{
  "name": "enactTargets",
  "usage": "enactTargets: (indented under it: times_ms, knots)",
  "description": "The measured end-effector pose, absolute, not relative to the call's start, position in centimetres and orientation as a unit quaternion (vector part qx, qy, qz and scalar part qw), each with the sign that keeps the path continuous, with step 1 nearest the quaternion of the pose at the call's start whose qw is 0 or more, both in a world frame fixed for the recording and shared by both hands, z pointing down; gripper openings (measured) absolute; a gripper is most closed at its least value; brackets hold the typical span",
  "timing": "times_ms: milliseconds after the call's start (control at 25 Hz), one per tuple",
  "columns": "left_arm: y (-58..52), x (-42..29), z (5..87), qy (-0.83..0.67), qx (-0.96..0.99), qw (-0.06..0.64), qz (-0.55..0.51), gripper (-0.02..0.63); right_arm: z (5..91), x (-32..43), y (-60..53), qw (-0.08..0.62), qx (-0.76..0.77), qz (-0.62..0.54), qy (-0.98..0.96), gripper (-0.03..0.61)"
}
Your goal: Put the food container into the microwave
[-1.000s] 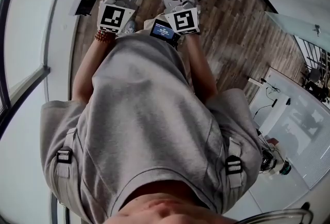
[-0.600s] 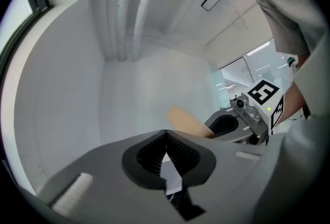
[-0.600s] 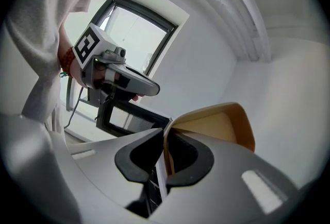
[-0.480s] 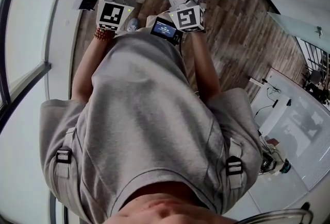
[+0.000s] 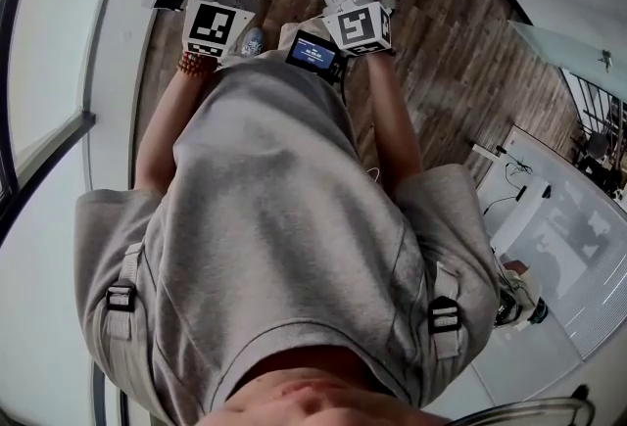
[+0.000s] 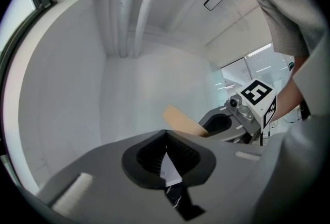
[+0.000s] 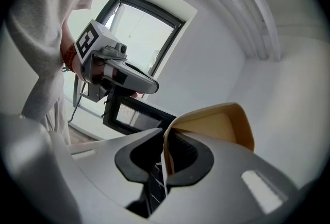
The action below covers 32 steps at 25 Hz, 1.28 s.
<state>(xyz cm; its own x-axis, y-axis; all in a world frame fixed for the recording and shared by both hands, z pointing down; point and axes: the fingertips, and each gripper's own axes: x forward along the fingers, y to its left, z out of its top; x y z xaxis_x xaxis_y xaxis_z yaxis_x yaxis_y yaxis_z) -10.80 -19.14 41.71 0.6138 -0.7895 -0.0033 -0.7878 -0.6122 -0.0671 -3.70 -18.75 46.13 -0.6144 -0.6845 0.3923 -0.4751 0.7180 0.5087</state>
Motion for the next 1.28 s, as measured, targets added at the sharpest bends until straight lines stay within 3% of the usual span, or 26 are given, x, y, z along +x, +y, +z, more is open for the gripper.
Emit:
enactTargets:
  times_ms: [280,1280]
  knots:
    - [-18.4,-10.7,43.3,0.418,-0.908,-0.009,-0.040,0.002,47.9,-5.3,-17.5,0.308,0.303,-0.162,-0.887,0.046]
    - [-18.2,-8.0,44.0,0.383,-0.922,-0.021,-0.058,0.002,56.5,-6.1,-14.2,0.384,0.187,-0.003,-0.904,0.048]
